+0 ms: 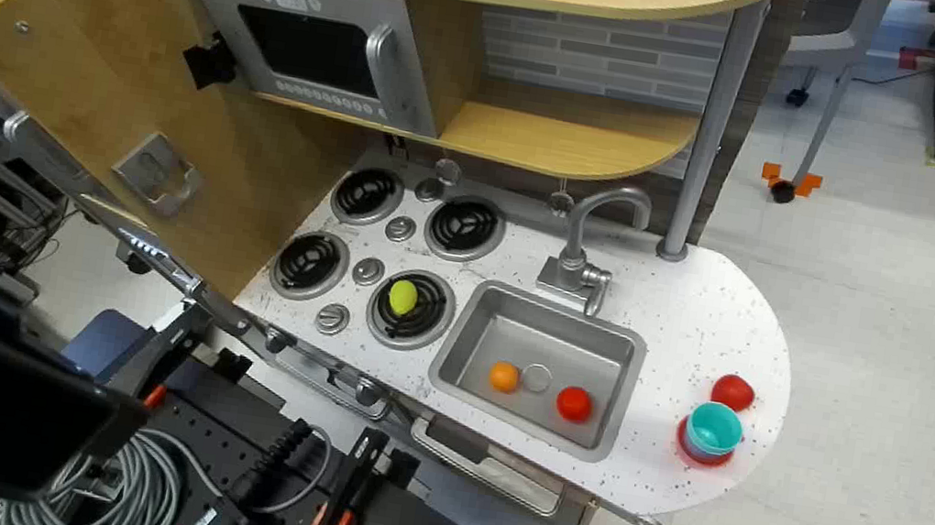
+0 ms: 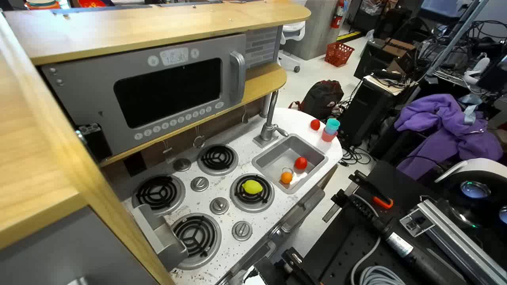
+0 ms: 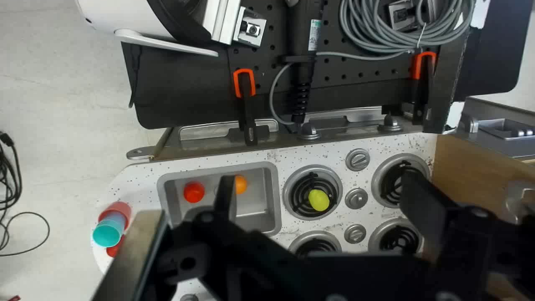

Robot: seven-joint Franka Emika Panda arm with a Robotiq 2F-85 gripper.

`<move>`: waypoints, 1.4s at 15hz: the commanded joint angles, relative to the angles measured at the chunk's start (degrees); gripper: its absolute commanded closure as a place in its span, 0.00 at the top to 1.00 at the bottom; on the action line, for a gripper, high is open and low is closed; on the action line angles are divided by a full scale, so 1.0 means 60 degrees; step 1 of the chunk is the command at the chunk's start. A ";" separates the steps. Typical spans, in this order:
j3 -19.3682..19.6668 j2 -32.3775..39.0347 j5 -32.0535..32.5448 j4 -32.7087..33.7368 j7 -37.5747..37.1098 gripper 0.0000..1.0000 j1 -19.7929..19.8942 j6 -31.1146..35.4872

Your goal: Pick the red object on the counter and place it on the stove

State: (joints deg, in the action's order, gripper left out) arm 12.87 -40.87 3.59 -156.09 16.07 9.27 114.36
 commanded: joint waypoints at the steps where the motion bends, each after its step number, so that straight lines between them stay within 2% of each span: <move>1: 0.0030 -0.0006 0.0021 0.0013 -0.0026 1.00 -0.0038 -0.0019; 13: 0.0030 -0.0006 0.0021 0.0013 -0.0026 1.00 -0.0038 -0.0017; 17: -0.0264 0.0700 -0.0134 0.0285 -0.0303 1.00 -0.0322 0.0398; 21: -0.0523 0.2099 -0.0210 0.0636 -0.0611 1.00 -0.0631 0.1760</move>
State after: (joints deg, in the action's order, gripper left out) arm 10.67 -36.14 3.18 -155.59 14.21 7.17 119.93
